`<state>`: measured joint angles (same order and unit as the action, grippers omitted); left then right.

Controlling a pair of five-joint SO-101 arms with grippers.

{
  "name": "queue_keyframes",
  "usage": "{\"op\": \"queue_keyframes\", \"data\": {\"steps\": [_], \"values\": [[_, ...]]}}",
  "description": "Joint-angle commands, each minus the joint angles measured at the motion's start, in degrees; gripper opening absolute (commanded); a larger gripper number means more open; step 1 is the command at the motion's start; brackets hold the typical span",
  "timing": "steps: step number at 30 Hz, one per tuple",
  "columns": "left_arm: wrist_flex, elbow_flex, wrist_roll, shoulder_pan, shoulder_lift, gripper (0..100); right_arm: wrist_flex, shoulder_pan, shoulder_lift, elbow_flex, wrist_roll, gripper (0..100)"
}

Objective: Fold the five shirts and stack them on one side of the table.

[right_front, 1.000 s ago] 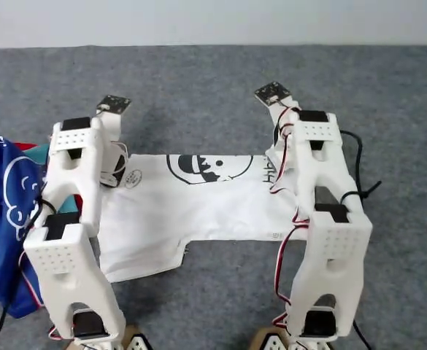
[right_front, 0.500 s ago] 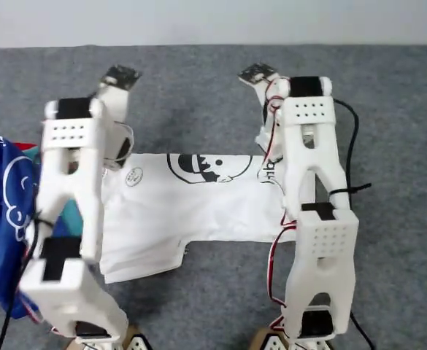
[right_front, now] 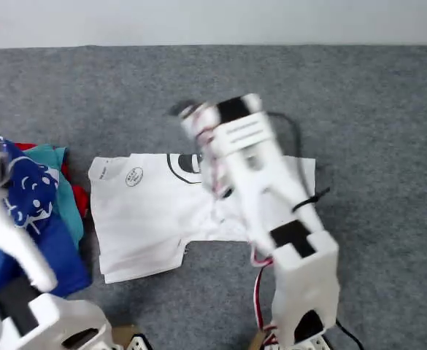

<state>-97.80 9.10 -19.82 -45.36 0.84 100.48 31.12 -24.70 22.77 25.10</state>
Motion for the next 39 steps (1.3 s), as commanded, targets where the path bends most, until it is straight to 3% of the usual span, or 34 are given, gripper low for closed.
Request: {"op": "queue_keyframes", "data": {"steps": [1, 6, 15, 21, 30, 39], "values": [[-0.53, 1.98, -3.69, -8.18, 2.73, 1, 2.15, 8.66, 4.44, -1.32, -0.88, 0.9], [-0.53, 1.98, -4.92, -13.8, 2.73, 1, -0.66, 16.84, 0.48, -1.41, -0.97, 0.9], [-0.53, 1.98, -4.92, -18.81, 2.73, 1, -5.76, 23.6, -7.34, -1.14, -4.75, 0.9], [-0.53, 1.98, -6.07, -19.6, 3.16, 1, -7.69, 24.13, -11.56, -1.41, -4.48, 0.9], [-0.53, 1.98, -6.07, -19.52, 3.25, 1, -0.22, 23.34, -13.85, -1.49, -4.4, 0.9], [-0.53, 2.15, -6.15, -19.52, 3.25, 1, 0.31, 25.54, -3.21, -0.79, -3.25, 0.9]]}}
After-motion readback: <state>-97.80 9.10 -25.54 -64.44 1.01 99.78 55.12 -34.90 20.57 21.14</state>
